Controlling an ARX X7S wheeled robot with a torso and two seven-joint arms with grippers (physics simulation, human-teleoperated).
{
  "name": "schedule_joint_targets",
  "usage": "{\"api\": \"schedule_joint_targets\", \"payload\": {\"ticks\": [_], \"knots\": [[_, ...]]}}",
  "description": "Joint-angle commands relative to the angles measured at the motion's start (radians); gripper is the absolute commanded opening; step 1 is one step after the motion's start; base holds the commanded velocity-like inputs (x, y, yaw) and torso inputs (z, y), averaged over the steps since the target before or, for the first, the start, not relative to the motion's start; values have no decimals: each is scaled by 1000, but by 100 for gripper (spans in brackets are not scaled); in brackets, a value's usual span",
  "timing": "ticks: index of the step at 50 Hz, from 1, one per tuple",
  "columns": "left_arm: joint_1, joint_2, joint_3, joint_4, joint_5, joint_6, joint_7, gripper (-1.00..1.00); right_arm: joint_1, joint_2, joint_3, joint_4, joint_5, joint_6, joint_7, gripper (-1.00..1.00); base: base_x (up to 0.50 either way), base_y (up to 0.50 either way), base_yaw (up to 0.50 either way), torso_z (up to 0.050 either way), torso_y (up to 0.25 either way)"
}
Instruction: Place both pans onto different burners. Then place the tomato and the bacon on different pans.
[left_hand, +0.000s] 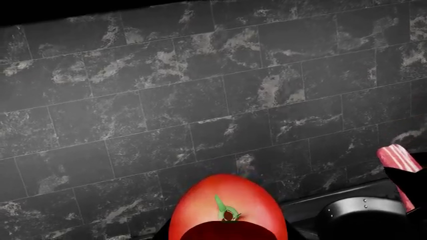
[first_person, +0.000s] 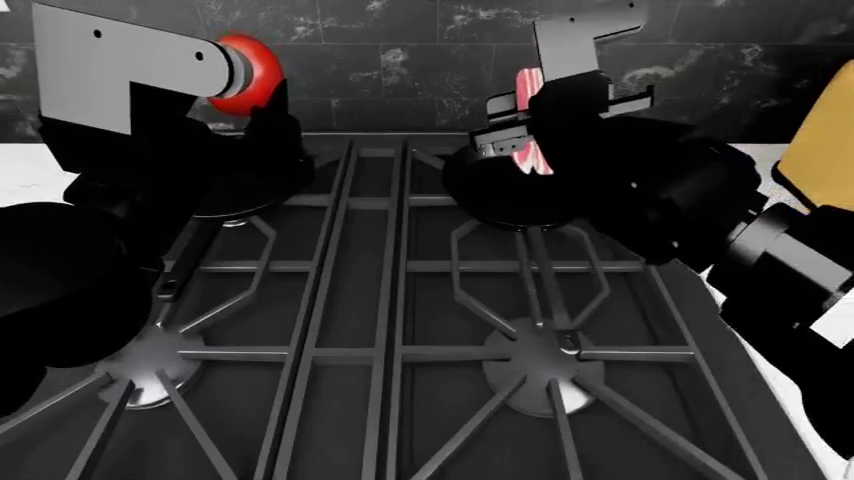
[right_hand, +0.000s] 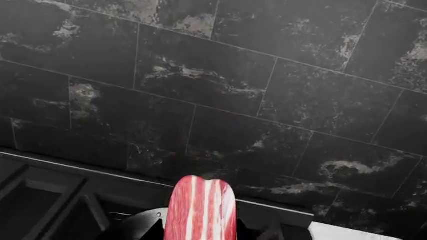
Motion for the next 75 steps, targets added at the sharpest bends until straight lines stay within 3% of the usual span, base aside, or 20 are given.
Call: {"api": "schedule_joint_targets", "payload": {"ticks": [1, 26, 36, 63, 64, 75], "knots": [[12, -7, -7, -4, -2, 18, -5, -100, -17, -36, 2, 62, -53, 2, -42, -100, 0, 0, 0, 0, 0], [25, -14, -10, -4, 4, 25, -6, -100, -64, -160, -10, 302, -87, -36, -143, -100, 0, 0, 0, 0, 1], [31, -14, -10, -11, 10, 31, -1, -100, -77, -252, -13, 490, -109, -76, -223, -100, 0, 0, 0, 0, 1], [36, -16, -13, -15, 15, 37, 2, -100, -83, -320, -12, 630, -138, -103, -280, -100, 0, 0, 0, 0, 1], [37, -16, -13, -14, 15, 37, 2, -100, -82, -321, -12, 632, -139, -103, -282, 100, 0, 0, 0, 0, 0], [40, -19, -16, -7, 13, 40, -1, -100, -64, -261, -6, 507, -137, -80, -225, 100, 0, 0, 0, 1, 1]]}}
